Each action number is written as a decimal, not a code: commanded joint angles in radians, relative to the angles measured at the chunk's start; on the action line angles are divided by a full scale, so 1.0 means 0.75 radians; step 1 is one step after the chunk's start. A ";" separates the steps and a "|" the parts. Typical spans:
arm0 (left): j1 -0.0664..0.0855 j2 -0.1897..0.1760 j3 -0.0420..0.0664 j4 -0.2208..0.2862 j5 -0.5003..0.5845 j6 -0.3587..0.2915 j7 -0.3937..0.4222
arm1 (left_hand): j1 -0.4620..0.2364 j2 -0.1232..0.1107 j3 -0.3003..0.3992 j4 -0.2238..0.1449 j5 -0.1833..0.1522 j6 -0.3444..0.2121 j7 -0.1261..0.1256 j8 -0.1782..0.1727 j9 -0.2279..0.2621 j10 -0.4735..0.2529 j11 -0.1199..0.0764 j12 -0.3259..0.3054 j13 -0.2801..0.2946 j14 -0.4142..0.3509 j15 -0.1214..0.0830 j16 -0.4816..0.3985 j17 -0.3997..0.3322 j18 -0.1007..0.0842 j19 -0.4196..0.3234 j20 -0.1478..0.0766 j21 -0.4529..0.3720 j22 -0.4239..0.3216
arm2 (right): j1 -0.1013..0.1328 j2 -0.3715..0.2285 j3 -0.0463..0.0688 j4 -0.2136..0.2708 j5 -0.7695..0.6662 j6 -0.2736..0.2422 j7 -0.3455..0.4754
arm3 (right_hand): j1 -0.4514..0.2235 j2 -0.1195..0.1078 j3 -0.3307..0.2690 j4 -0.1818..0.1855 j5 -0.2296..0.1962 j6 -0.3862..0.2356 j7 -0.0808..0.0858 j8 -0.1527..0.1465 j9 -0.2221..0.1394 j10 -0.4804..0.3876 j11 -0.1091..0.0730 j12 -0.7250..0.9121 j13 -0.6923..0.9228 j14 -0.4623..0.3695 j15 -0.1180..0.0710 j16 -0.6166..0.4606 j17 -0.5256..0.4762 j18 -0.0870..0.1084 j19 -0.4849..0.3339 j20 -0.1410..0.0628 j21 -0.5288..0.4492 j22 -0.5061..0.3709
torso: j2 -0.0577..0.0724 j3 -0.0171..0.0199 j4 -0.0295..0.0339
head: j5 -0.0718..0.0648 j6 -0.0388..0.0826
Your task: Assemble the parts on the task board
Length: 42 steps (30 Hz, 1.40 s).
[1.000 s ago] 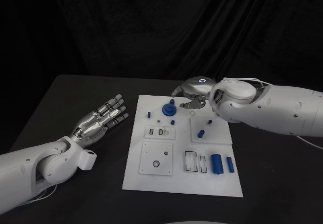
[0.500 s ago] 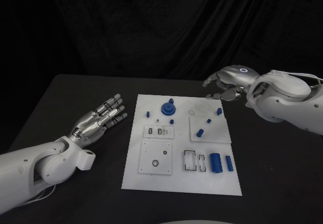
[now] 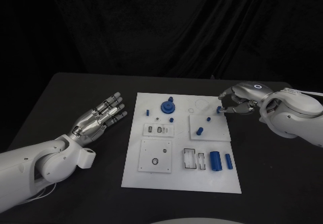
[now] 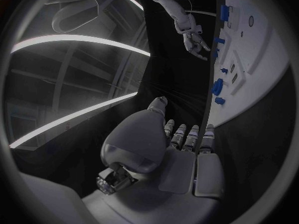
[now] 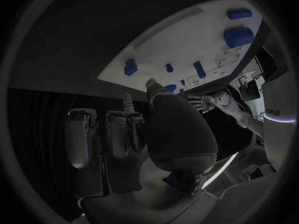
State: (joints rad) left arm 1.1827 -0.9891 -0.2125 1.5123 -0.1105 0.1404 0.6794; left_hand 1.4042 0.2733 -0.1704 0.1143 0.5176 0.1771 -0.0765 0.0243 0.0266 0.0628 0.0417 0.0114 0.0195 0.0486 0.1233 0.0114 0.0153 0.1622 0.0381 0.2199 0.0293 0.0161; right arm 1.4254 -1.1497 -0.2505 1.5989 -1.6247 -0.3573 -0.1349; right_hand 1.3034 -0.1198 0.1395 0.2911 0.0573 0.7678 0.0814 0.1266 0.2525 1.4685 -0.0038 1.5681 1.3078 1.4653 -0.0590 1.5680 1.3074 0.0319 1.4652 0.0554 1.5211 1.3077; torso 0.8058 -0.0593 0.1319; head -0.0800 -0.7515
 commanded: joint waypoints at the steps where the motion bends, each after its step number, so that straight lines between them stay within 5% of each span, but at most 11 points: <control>1: -0.001 0.005 0.001 -0.001 0.000 0.012 0.164 | -0.006 0.010 0.011 0.000 0.009 -0.003 0.010 0.003 0.000 0.002 0.007 0.006 0.001 -0.001 0.009 0.007 0.001 0.014 0.002 0.010 0.007 0.001 | -0.016 -0.005 0.001 -0.007 -0.004 -0.037 -0.061 | -0.006 -0.005 -0.004 0.003 -0.005 0.000 0.001 -0.007 -0.002 0.136 -0.002 0.004 0.351 0.141 -0.006 0.004 0.351 -0.021 0.094 -0.008 -0.002 0.313 | 0.001 0.0016 -0.0001 | 0.000 -0.003; 18: -0.002 0.011 0.001 -0.006 0.000 0.020 0.160 | -0.007 0.011 0.014 -0.001 0.010 -0.005 0.011 0.003 0.000 0.002 0.008 0.006 0.001 0.000 0.009 0.007 0.001 0.014 0.002 0.011 0.007 0.001 | -0.049 0.023 0.001 -0.055 -0.004 0.052 -0.086 | 0.035 0.006 0.008 -0.005 0.036 0.035 0.007 0.005 0.001 0.136 0.002 0.004 0.351 0.141 -0.003 0.004 0.351 -0.016 0.082 -0.006 -0.021 0.304 | -0.001 0.0001 -0.0002 | -0.006 -0.002; 24: -0.003 0.014 0.001 -0.011 0.000 0.024 0.159 | -0.007 0.011 0.014 -0.001 0.010 -0.005 0.011 0.003 0.000 0.002 0.008 0.006 0.001 0.000 0.009 0.007 0.001 0.014 0.002 0.011 0.007 0.001 | -0.056 0.046 0.001 -0.081 -0.004 0.060 -0.083 | 0.070 0.013 0.016 -0.009 0.090 0.044 0.009 0.005 0.000 0.136 0.004 0.004 0.351 0.141 -0.002 0.004 0.351 -0.013 0.076 -0.005 -0.033 0.299 | -0.001 -0.0004 -0.0005 | -0.006 -0.003; 42: -0.006 0.018 0.001 -0.020 0.000 0.033 0.153 | -0.009 0.011 0.018 -0.004 0.010 -0.008 0.011 0.002 -0.001 0.000 0.009 0.006 0.001 -0.002 0.011 0.007 0.001 0.014 0.002 0.012 0.007 0.001 | -0.069 0.092 0.001 -0.113 -0.004 0.065 -0.064 | 0.087 0.017 0.018 -0.012 0.115 0.049 0.010 0.006 0.000 0.136 0.005 0.004 0.351 0.141 -0.001 0.004 0.351 -0.010 0.070 -0.004 -0.042 0.295 | 0.000 0.0000 0.0007 | -0.005 -0.009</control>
State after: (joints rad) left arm 1.1803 -0.9772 -0.2124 1.4959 -0.1105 0.1498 0.6794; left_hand 1.4001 0.2774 -0.1618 0.1115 0.5215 0.1735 -0.0729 0.0243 0.0266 0.0626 0.0414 0.0114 0.0195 0.0486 0.1232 0.0114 0.0151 0.1622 0.0404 0.2222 0.0293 0.0158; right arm 1.3770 -1.0808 -0.2499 1.5156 -1.6240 -0.3202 -0.1765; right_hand 1.3583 -0.1077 0.1466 0.2839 0.1394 0.7962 0.0887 0.1266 0.2526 1.4684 -0.0037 1.5681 1.3074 1.4653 -0.0590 1.5680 1.3074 0.0318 1.4652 0.0554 1.4932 1.3075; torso 0.8051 -0.0598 0.1316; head -0.0826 -0.7584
